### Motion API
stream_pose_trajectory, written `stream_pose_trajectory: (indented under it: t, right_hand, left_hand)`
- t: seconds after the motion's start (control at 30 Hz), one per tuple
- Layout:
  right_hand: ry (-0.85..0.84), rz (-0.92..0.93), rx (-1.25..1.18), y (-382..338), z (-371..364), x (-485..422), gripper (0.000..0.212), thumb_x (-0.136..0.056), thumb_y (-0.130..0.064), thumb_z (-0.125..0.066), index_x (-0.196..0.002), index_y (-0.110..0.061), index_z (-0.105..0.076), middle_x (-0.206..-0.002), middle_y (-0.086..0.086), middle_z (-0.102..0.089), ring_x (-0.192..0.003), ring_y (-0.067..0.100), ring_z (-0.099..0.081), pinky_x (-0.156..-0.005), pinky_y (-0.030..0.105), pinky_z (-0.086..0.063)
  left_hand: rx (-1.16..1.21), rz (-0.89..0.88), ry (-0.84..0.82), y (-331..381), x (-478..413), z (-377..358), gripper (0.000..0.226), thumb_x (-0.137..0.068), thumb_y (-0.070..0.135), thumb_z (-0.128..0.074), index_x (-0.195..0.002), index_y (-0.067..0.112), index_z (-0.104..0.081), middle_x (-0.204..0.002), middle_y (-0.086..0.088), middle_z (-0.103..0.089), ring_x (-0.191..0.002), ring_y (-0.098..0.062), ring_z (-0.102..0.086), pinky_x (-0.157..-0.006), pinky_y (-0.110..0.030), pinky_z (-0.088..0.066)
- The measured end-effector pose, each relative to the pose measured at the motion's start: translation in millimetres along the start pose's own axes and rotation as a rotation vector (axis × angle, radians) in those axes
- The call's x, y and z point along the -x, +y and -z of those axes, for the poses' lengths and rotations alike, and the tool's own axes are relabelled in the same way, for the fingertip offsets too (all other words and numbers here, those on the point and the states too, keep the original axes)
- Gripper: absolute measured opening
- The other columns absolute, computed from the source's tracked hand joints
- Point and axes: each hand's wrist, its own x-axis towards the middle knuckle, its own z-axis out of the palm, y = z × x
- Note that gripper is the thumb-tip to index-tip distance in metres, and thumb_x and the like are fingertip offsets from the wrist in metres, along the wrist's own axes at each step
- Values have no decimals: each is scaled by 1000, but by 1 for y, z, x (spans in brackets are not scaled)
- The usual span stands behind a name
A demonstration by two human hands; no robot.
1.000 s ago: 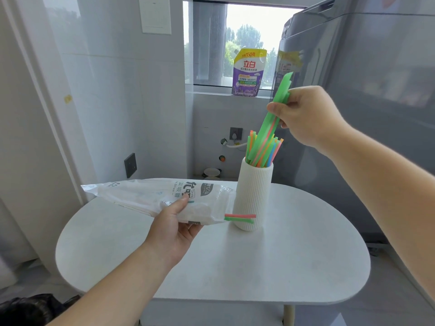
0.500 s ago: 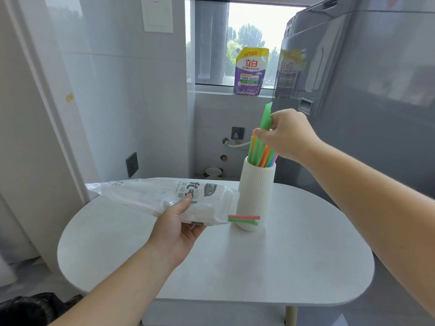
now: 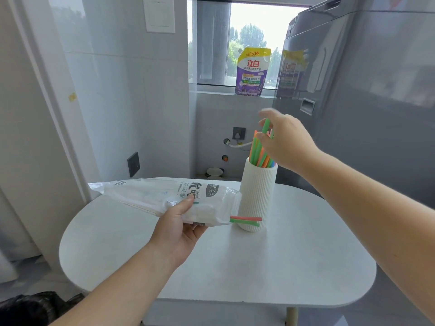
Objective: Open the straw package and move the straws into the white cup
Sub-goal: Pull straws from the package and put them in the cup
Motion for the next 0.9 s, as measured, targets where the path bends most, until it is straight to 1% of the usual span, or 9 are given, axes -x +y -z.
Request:
stream_pose_trajectory:
  t: [0.1,0.27,0.4,0.47,0.53,0.6,0.7,0.83,0.9]
  right_hand:
    - [-173,68,148,-1,0,6,38,-104,-30,-45,-136,-15,-59,-154,3,-47,-137,32,-38,-108,52,-39]
    - [-204,51,142,-3,2,11,60,-104,-44,-39,-157,-19,-25,-166,-2,-26,-149,28,-24,-115,51,-31]
    - [-240,79,229,1,1,13,60,-104,-50,-34,-156,-21,-29,-166,1,-25,-152,27,-19,-117,51,-25]
    - [-144,93,157,2,5,15,61,-103,-49,-38,-157,-22,-29,-166,2,-25,-152,26,-18,-119,49,-22]
    - [60,105,68,0,14,23,54,-103,-44,-43,-150,-19,-41,-158,5,-40,-146,27,-29,-115,46,-28]
    - [272,80,-76,-5,20,43,37,-102,-37,-44,-126,-16,-61,-130,7,-61,-124,27,-49,-102,43,-42]
    - [272,-116,-317,-15,12,90,36,-100,-36,-40,-86,-11,-62,-85,6,-65,-81,27,-59,-74,43,-51]
    - [-242,-627,-679,-19,-28,142,43,-103,-54,-31,-100,-23,-60,-98,5,-68,-88,27,-68,-84,49,-57]
    - [-327,-943,-1040,-20,-45,153,52,-103,-56,-34,-110,-13,-61,-106,17,-70,-93,37,-72,-88,53,-58]
  left_hand:
    - [0,2,-5,0,1,-1,21,-98,9,-62,-118,11,-66,-96,-7,-80,-74,-19,-78,-53,-32,-61]
    - [-1,3,-10,1,1,-1,21,-98,9,-61,-118,11,-66,-95,-7,-80,-74,-19,-78,-53,-31,-61]
    - [-5,7,-11,1,1,0,22,-98,10,-62,-119,11,-66,-96,-7,-80,-74,-19,-78,-52,-31,-60]
    - [-19,2,-19,0,1,-1,23,-98,11,-62,-121,11,-66,-95,-7,-80,-73,-18,-77,-52,-30,-60]
    - [-36,-7,-26,0,2,-2,23,-98,12,-61,-120,11,-66,-92,-6,-80,-72,-17,-77,-53,-30,-60]
    - [-49,-13,-37,1,2,-2,24,-97,12,-62,-121,11,-65,-91,-5,-79,-71,-16,-76,-54,-29,-60]
    - [-69,-35,-51,2,2,-2,30,-95,14,-66,-124,12,-65,-98,-6,-79,-79,-18,-77,-59,-30,-61]
    - [-121,-76,-79,2,4,-4,34,-91,13,-69,-125,13,-67,-113,-8,-77,-90,-19,-76,-67,-32,-62]
    - [-155,-96,-104,-1,5,-7,35,-88,13,-71,-123,14,-69,-116,-9,-76,-93,-20,-75,-71,-34,-62]
